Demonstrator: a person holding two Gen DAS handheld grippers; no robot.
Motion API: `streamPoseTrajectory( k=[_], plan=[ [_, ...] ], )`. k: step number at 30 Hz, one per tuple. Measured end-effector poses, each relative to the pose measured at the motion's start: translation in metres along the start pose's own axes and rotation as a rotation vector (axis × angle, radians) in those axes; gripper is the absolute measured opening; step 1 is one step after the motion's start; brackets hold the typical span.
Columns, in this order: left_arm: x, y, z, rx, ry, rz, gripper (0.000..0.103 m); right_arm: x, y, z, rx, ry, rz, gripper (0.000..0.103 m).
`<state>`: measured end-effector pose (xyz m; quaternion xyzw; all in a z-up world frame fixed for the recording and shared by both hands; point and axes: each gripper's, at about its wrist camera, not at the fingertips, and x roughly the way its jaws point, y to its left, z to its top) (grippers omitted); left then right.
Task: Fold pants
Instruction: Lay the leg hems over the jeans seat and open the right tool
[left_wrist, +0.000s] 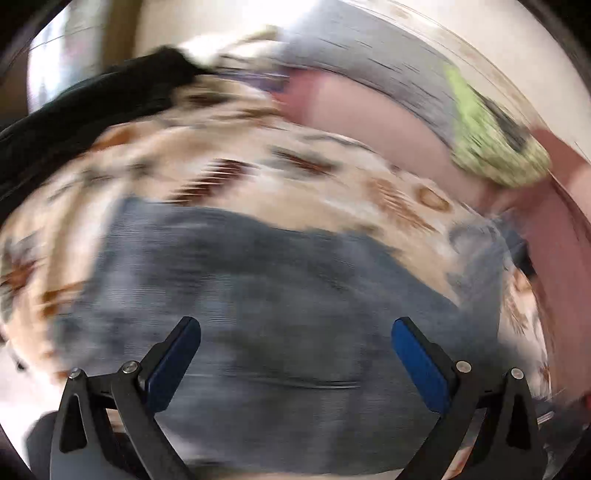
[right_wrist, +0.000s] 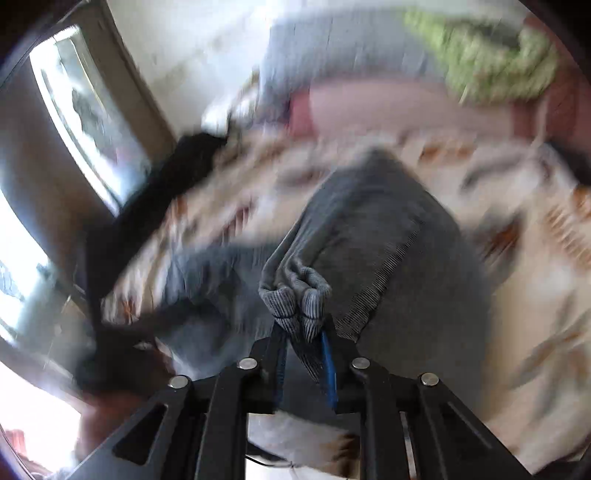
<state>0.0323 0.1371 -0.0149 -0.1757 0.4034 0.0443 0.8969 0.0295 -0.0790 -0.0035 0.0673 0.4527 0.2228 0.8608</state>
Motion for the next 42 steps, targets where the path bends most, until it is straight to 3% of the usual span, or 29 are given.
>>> streamPoseTrajectory(
  k=[1,2,3,4,5,7,12,14,15,16,18,19,20,21,23,27,30,32,33,35,36,40,42],
  plan=[
    [-0.005,0.014,-0.001,-0.025,-0.004,0.025,0.103,0.035,-0.003,-0.014,0.01,0.107,0.017,0.042],
    [-0.007,0.023,-0.002,-0.032,0.005,0.044,0.103,0.057,-0.006,-0.025,0.031,0.182,0.034,0.046],
    [-0.008,0.029,-0.002,-0.028,0.024,0.052,0.103,0.052,-0.006,-0.029,0.021,0.109,0.038,0.047],
    [-0.011,0.032,-0.004,-0.027,0.025,0.045,0.103,0.045,-0.005,-0.028,0.011,0.071,0.05,0.062],
    [-0.014,0.031,-0.004,-0.024,0.017,0.038,0.103,0.039,-0.006,-0.025,0.024,0.081,0.077,0.07],
    [-0.018,0.02,-0.003,-0.016,0.018,0.01,0.103,0.02,-0.019,-0.018,0.101,0.04,0.11,0.075],
    [-0.026,-0.041,-0.005,0.083,0.016,-0.169,0.103,-0.012,-0.089,-0.028,0.366,-0.071,0.165,0.084],
    [-0.021,-0.066,-0.011,0.12,0.044,-0.226,0.103,0.011,-0.127,-0.048,0.532,0.016,0.188,0.085],
    [-0.01,-0.077,-0.016,0.132,0.084,-0.235,0.103,0.018,-0.141,-0.057,0.594,0.01,0.271,0.084],
    [0.005,-0.085,-0.023,0.159,0.137,-0.21,0.103,0.015,-0.148,-0.059,0.614,-0.019,0.306,0.084],
    [0.056,-0.096,-0.051,0.262,0.316,-0.048,0.102,0.01,-0.159,-0.055,0.672,0.005,0.363,0.084],
    [0.066,-0.099,-0.062,0.314,0.324,0.0,0.102,0.006,-0.162,-0.053,0.681,0.002,0.378,0.084],
    [0.058,-0.107,-0.071,0.39,0.247,0.029,0.102,0.0,-0.165,-0.048,0.681,-0.01,0.385,0.084],
    [0.051,-0.112,-0.075,0.419,0.239,0.043,0.102,-0.005,-0.168,-0.044,0.678,-0.025,0.393,0.084],
    [0.033,-0.115,-0.07,0.372,0.236,-0.051,0.102,-0.01,-0.176,-0.031,0.687,-0.047,0.41,0.084],
    [-0.001,-0.126,-0.051,0.375,0.094,-0.13,0.102,-0.013,-0.194,0.001,0.69,-0.065,0.463,0.084],
    [0.011,-0.126,-0.044,0.341,0.129,-0.229,0.102,0.011,-0.202,0.033,0.712,-0.039,0.571,0.084],
    [0.048,-0.123,-0.055,0.33,0.256,-0.191,0.102,0.041,-0.208,0.049,0.697,0.015,0.589,0.085],
    [0.067,-0.121,-0.063,0.33,0.317,-0.151,0.101,0.057,-0.212,0.054,0.675,0.053,0.554,0.085],
    [0.062,-0.134,-0.08,0.473,0.215,-0.084,0.103,0.086,-0.232,0.047,0.747,0.099,0.434,0.077],
    [0.062,-0.141,-0.087,0.525,0.212,-0.047,0.103,0.083,-0.235,0.048,0.774,0.08,0.462,0.077],
    [0.058,-0.142,-0.09,0.51,0.181,-0.061,0.103,0.054,-0.223,0.068,0.686,0.015,0.49,0.079],
    [0.058,-0.146,-0.09,0.523,0.174,-0.055,0.103,0.057,-0.223,0.076,0.66,0.008,0.436,0.085]
  ],
)
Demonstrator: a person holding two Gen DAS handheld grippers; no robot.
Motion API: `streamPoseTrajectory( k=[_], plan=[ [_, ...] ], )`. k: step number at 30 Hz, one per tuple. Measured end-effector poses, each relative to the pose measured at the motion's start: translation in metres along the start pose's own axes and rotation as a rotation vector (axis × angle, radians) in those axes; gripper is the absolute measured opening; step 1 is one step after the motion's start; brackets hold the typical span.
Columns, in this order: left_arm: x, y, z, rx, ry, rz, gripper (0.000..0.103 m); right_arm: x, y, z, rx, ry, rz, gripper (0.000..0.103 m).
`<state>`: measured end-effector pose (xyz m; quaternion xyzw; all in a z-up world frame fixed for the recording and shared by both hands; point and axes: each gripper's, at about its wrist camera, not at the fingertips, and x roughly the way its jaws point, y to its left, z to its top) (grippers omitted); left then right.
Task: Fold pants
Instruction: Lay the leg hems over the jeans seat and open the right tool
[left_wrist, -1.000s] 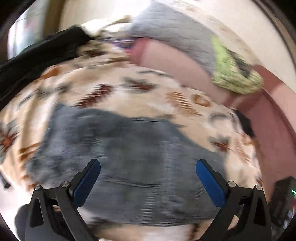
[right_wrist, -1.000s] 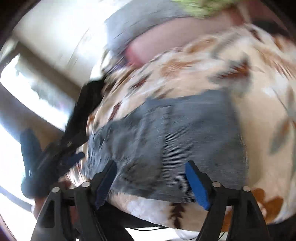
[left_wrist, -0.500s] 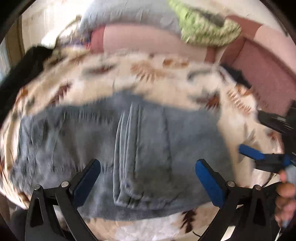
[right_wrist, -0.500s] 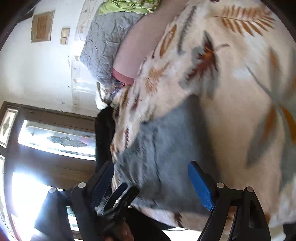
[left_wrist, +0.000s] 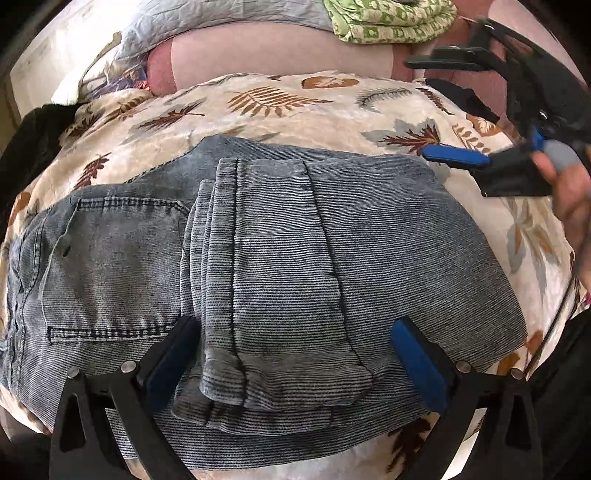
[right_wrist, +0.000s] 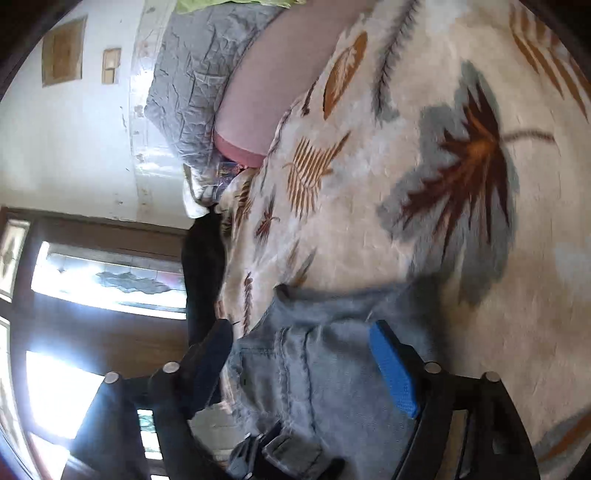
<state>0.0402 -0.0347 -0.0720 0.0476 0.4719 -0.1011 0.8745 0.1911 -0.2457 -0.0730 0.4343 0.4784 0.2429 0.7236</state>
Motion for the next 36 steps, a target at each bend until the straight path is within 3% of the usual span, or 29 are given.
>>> streamPoseTrajectory(
  k=[1,3,6,11,13,14,15,16,17,18,19,21,24,26,27,28,30,34,36],
  plan=[
    [-0.003,0.001,-0.002,0.0,-0.004,-0.002,0.103,0.01,-0.007,0.005,-0.001,0.005,-0.063,0.087],
    [-0.004,0.0,-0.007,0.004,-0.008,-0.005,0.103,0.022,-0.026,0.009,0.039,0.038,-0.033,0.085],
    [-0.008,0.004,-0.009,0.005,-0.015,-0.022,0.103,-0.001,-0.005,0.0,0.027,0.006,-0.017,0.085],
    [-0.022,0.023,-0.003,-0.076,-0.064,-0.076,0.103,-0.046,0.016,-0.059,-0.047,0.037,0.055,0.086],
    [-0.036,0.031,-0.003,-0.106,-0.111,-0.082,0.103,-0.05,0.004,-0.081,-0.015,0.044,0.081,0.087],
    [-0.042,0.034,-0.003,-0.113,-0.134,-0.074,0.103,-0.042,-0.012,-0.096,0.02,0.087,0.078,0.088],
    [-0.042,0.036,-0.004,-0.117,-0.137,-0.06,0.103,-0.029,-0.028,-0.107,0.042,0.148,0.015,0.088],
    [-0.036,0.037,-0.005,-0.111,-0.111,-0.047,0.103,-0.02,-0.038,-0.11,0.061,0.158,-0.005,0.082],
    [-0.023,0.037,-0.006,-0.092,-0.039,-0.029,0.103,-0.028,-0.043,-0.114,0.067,0.097,0.028,0.08],
    [-0.012,0.038,-0.008,-0.079,0.026,-0.013,0.103,-0.034,-0.041,-0.114,0.086,0.106,0.038,0.08],
    [-0.011,0.038,-0.01,-0.074,0.02,-0.008,0.103,-0.039,-0.038,-0.113,0.09,0.109,0.027,0.08],
    [-0.025,0.039,-0.011,-0.089,-0.038,-0.003,0.103,-0.051,-0.023,-0.113,0.041,0.079,0.027,0.08],
    [-0.041,0.039,-0.005,-0.109,-0.111,-0.038,0.103,-0.044,-0.024,-0.121,-0.003,0.119,0.022,0.084],
    [-0.032,0.037,-0.002,-0.094,-0.082,-0.031,0.103,-0.039,-0.043,-0.128,0.051,0.128,0.032,0.082],
    [-0.018,0.036,-0.004,-0.075,-0.014,-0.018,0.103,-0.044,-0.044,-0.127,0.065,0.124,0.045,0.082],
    [-0.005,0.034,-0.008,-0.053,0.053,0.003,0.103,-0.048,-0.038,-0.122,0.071,0.132,0.029,0.083],
    [-0.008,0.028,-0.014,0.0,-0.019,0.038,0.103,-0.056,-0.02,-0.113,0.014,0.103,0.027,0.083],
    [-0.006,0.031,-0.013,-0.019,-0.008,0.031,0.103,-0.052,0.005,-0.075,-0.019,0.073,0.087,0.083],
    [-0.007,0.03,-0.015,-0.014,-0.015,0.03,0.103,-0.036,-0.001,-0.06,-0.004,0.093,0.097,0.083]
  ],
)
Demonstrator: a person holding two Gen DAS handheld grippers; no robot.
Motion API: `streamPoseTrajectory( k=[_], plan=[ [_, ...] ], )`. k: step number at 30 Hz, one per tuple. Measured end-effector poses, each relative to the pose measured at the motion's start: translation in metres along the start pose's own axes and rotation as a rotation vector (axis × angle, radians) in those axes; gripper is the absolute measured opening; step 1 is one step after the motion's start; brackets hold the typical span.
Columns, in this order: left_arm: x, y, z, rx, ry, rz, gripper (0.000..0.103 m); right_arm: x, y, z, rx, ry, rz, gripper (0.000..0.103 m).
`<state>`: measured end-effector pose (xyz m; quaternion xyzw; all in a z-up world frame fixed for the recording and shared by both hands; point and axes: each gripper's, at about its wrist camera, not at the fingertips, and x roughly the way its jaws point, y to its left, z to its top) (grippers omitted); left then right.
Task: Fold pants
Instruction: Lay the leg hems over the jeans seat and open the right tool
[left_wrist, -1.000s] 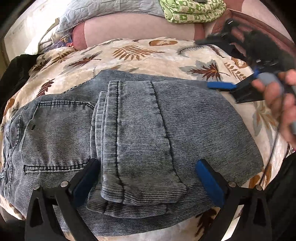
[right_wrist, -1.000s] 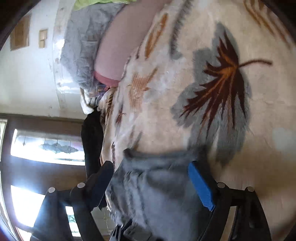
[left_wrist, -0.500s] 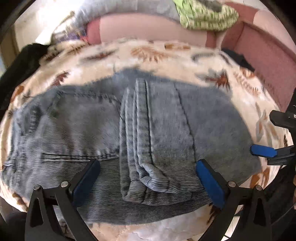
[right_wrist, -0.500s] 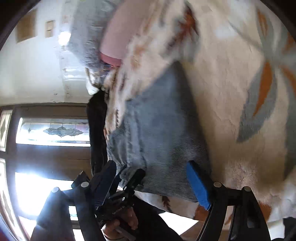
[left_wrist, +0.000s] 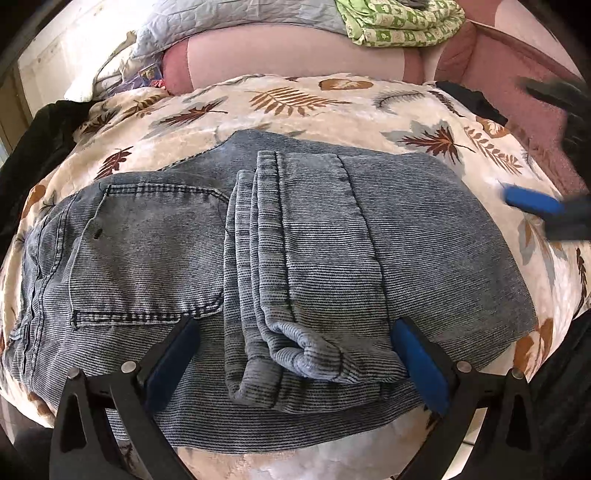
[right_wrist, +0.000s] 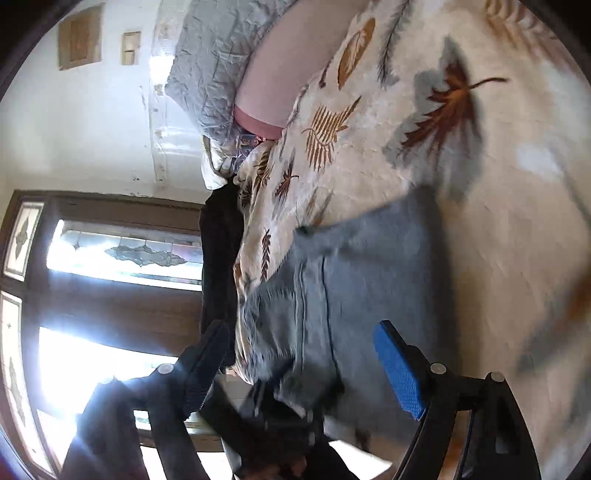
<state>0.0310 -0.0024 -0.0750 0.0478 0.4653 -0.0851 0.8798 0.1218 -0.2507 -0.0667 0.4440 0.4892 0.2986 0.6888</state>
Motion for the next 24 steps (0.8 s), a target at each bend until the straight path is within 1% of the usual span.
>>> streamPoseTrajectory(
  k=[1,2,3,4,6,8,9,10,11,12,13,14,15,16,18,21,22,24],
  plan=[
    [0.0,0.0,-0.001,0.0,-0.006,-0.001,0.103,0.014,-0.018,0.009,0.021,0.026,-0.049,0.083],
    [-0.001,0.0,-0.002,0.001,-0.01,-0.003,0.103,0.022,-0.035,0.013,0.06,0.04,-0.099,0.081],
    [-0.001,-0.001,-0.002,0.004,-0.012,-0.003,0.103,0.024,-0.049,0.013,0.108,0.03,-0.09,0.077],
    [-0.002,-0.002,-0.003,0.005,-0.017,-0.004,0.103,0.015,-0.047,0.012,0.11,0.005,-0.062,0.078],
    [-0.004,0.001,-0.005,-0.001,-0.035,-0.017,0.103,-0.001,-0.03,0.003,0.057,-0.011,-0.067,0.079],
    [-0.004,-0.001,-0.004,0.003,-0.057,-0.011,0.103,-0.018,-0.015,-0.016,0.018,-0.035,-0.028,0.079],
    [-0.004,-0.002,-0.005,0.003,-0.063,-0.008,0.103,-0.02,-0.011,-0.025,0.009,-0.035,-0.002,0.082],
    [-0.004,-0.001,-0.005,0.003,-0.067,-0.009,0.103,-0.02,-0.01,-0.039,0.003,-0.026,0.002,0.085],
    [-0.005,0.0,-0.006,0.004,-0.07,-0.013,0.103,-0.015,-0.012,-0.047,0.002,-0.009,-0.021,0.086],
    [-0.005,0.0,-0.006,0.003,-0.07,-0.019,0.103,-0.008,-0.023,-0.057,0.004,0.018,-0.067,0.087],
    [-0.006,0.001,-0.005,0.0,-0.07,-0.026,0.103,-0.001,-0.032,-0.06,0.023,0.034,-0.102,0.085],
    [-0.007,0.003,-0.005,-0.01,-0.071,-0.037,0.103,-0.001,-0.047,-0.063,0.068,0.023,-0.084,0.083],
    [-0.007,0.005,-0.005,-0.016,-0.072,-0.044,0.103,-0.009,-0.05,-0.066,0.091,-0.019,-0.047,0.083],
    [-0.009,0.006,-0.005,-0.023,-0.074,-0.053,0.103,-0.017,-0.046,-0.069,0.109,-0.022,-0.043,0.084],
    [-0.015,0.012,-0.005,-0.057,-0.09,-0.08,0.103,-0.036,-0.028,-0.077,0.033,-0.068,-0.017,0.084],
    [-0.037,0.025,-0.002,-0.129,-0.168,-0.094,0.103,-0.05,-0.017,-0.087,-0.015,-0.088,-0.011,0.084],
    [-0.049,0.031,-0.001,-0.152,-0.207,-0.093,0.103,-0.053,-0.018,-0.088,-0.021,-0.108,-0.022,0.084],
    [-0.075,0.047,-0.002,-0.213,-0.287,-0.084,0.103,-0.069,-0.025,-0.092,-0.023,-0.176,-0.046,0.084]
  ],
)
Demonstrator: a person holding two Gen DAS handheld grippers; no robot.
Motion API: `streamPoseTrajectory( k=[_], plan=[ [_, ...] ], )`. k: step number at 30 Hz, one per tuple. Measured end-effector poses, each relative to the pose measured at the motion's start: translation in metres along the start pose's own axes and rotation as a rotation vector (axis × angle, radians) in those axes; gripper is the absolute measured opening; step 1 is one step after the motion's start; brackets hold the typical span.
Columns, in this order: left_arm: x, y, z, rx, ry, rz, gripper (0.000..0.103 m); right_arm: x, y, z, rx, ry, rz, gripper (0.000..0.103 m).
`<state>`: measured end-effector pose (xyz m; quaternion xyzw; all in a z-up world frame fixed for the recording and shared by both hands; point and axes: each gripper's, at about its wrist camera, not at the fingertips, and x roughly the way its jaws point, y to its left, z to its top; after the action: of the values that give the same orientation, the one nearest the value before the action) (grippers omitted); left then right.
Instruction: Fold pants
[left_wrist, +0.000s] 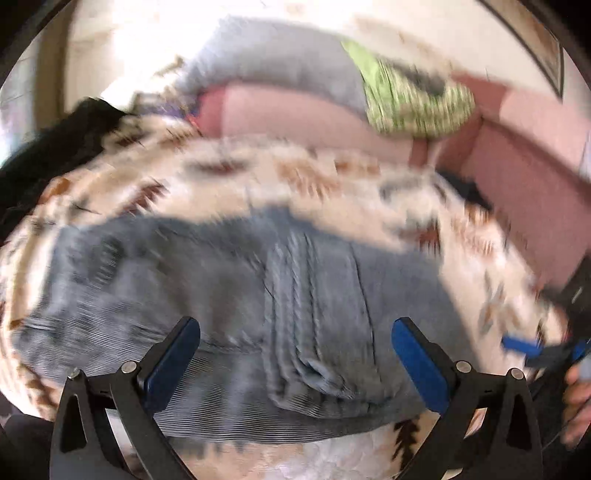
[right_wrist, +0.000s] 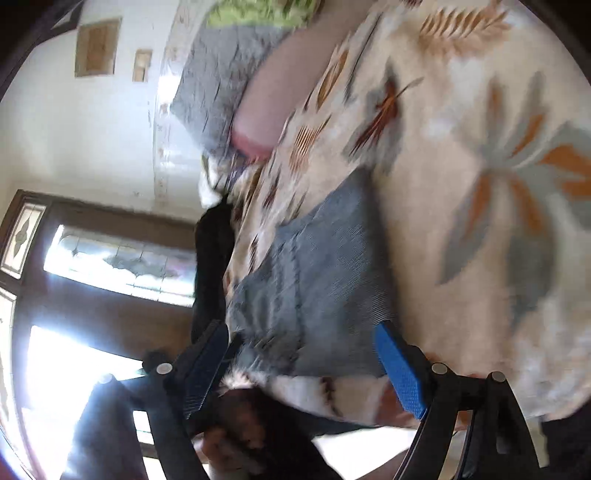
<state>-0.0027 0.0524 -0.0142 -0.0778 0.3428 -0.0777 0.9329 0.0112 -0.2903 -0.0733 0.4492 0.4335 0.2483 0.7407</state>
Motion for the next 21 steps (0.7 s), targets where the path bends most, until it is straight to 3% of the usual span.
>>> streamPoseTrajectory(
  k=[4,10,12,17,21],
  plan=[
    [-0.034,0.043,0.001,-0.162,-0.055,0.049,0.103,-0.007,-0.016,0.005,0.027,-0.088,0.046,0.086],
    [-0.06,0.127,-0.024,-0.538,-0.039,0.09,0.103,0.005,-0.011,0.01,0.034,-0.041,0.102,0.086],
    [-0.06,0.154,-0.033,-0.669,-0.022,0.076,0.103,0.009,-0.01,0.01,0.033,-0.017,0.105,0.086],
    [-0.041,0.193,-0.044,-0.876,0.004,0.002,0.103,0.013,-0.011,0.008,0.021,-0.005,0.114,0.086],
    [-0.019,0.21,-0.048,-0.977,0.027,-0.054,0.103,0.016,-0.013,0.008,0.027,-0.006,0.098,0.086]
  ],
)
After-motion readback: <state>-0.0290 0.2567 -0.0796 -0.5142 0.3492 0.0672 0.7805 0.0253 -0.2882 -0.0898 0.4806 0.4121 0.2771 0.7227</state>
